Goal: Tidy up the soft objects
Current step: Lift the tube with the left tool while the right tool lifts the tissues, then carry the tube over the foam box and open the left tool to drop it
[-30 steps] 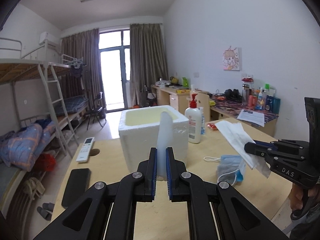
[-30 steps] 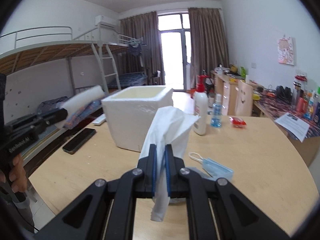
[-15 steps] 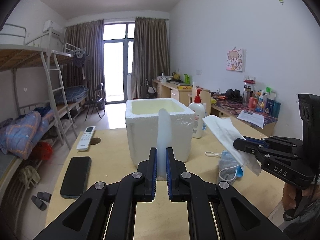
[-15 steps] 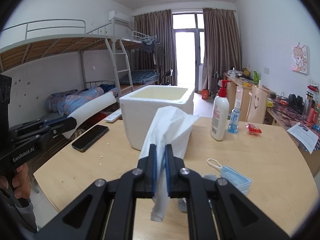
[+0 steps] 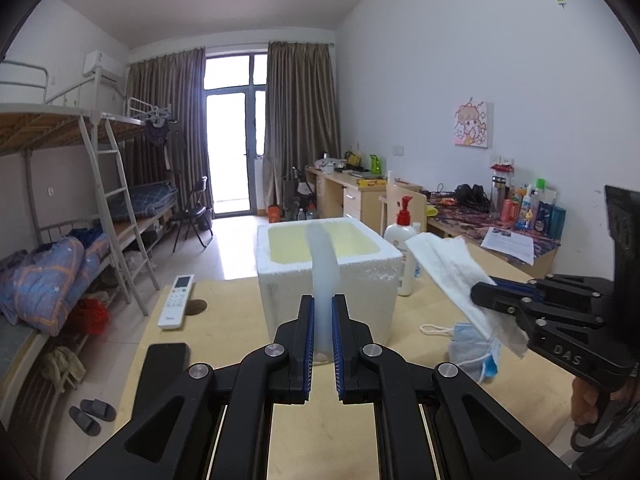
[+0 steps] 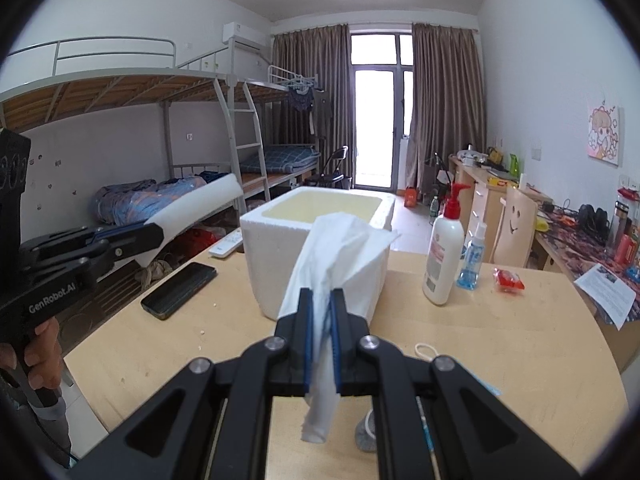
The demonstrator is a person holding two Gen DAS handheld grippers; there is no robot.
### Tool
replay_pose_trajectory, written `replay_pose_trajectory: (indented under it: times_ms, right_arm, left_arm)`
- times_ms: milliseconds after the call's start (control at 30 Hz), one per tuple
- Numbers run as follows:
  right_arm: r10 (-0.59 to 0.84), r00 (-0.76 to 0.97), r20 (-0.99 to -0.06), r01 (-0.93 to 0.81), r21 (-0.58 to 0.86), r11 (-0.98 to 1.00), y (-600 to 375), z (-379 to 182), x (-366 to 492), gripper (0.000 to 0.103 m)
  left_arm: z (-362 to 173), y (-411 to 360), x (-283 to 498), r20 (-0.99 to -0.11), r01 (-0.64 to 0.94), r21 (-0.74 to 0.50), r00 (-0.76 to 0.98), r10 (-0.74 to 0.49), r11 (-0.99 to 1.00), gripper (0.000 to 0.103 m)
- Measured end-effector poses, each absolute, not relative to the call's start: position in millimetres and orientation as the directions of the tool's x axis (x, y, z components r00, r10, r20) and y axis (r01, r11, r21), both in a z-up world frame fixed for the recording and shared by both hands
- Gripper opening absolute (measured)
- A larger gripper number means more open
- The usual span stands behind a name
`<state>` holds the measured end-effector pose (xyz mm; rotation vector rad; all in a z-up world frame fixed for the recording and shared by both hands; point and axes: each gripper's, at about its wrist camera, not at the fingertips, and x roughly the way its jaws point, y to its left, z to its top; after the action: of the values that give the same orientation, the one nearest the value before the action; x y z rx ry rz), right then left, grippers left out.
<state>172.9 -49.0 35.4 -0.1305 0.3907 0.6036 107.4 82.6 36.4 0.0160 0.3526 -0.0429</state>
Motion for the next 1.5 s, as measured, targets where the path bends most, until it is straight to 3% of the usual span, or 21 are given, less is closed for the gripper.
replay_pose_trajectory:
  times_ms: [300,1500]
  right_arm:
    - [0.533,0.769,-0.352,-0.574,-0.015,0.818,-50,56,185,0.011]
    - [0.536,0.759,-0.370,-0.584,-0.021,0.811,-22,82,247,0.011]
  left_arm:
    - [52,86,130,-0.345,0.040,0.005,0.938,-0.036,0.999,0.009]
    - [76,87,224,-0.401,0.063,-0.025,0.914,-0.068,0.998,0.009]
